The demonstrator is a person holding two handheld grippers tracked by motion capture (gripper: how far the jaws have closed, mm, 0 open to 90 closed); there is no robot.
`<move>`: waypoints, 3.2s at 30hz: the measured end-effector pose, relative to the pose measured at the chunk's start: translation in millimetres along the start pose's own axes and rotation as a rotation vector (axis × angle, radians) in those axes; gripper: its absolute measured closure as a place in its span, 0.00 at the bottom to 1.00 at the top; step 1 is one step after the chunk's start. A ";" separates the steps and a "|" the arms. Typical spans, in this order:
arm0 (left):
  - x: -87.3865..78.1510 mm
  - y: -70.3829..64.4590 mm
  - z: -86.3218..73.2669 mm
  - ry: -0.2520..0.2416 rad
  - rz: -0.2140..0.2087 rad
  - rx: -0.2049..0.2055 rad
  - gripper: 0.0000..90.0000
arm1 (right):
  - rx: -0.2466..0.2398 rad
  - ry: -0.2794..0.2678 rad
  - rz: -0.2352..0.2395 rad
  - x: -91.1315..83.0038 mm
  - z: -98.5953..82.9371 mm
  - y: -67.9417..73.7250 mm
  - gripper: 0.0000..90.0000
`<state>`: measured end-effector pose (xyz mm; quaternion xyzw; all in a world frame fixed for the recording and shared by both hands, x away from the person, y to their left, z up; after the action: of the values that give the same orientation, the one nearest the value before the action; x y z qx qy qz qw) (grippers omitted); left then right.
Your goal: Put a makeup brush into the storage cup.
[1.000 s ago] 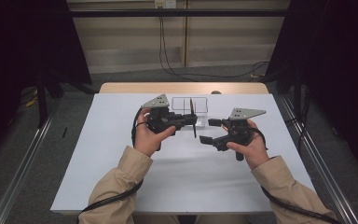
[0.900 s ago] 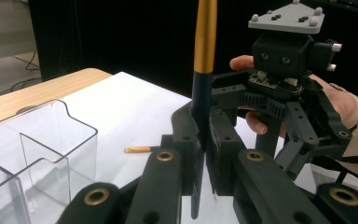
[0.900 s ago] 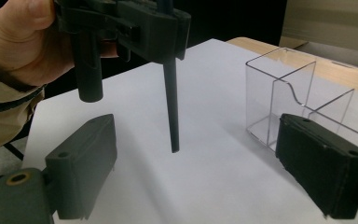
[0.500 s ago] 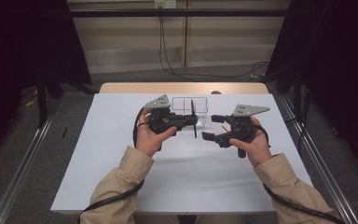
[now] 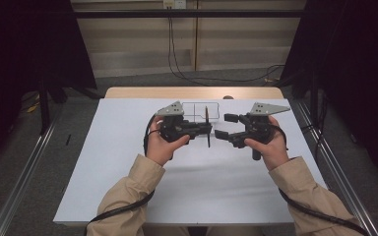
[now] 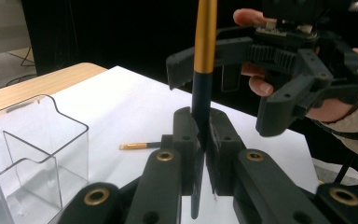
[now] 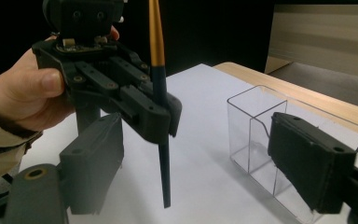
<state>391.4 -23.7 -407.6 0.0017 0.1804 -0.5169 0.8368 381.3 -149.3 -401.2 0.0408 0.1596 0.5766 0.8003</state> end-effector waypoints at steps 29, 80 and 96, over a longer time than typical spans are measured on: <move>11.0 -10.8 -5.2 0.038 -0.019 0.037 0.93 | -0.024 -0.036 0.028 12.4 22.9 5.6 0.71; -34.3 5.6 -5.3 -0.045 0.094 0.050 0.05 | -0.019 -0.041 0.068 14.5 23.6 2.6 0.93; -73.7 21.8 -13.4 -0.054 0.159 0.043 0.05 | -0.012 -0.043 0.058 10.7 21.0 -0.5 0.93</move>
<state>376.8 52.7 -401.8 0.0201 0.1459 -0.4523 0.8796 391.1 -136.9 -383.7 0.0529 0.1377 0.5995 0.7866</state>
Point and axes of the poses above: each handheld gripper's, and its own axes: x roughly forward along the jaws, z roughly out of its top, y roughly to its left, the point moved 8 cm from there along x, roughly forward along the jaws, and after that the axes turned 14 degrees about z, right-handed, at the moved point
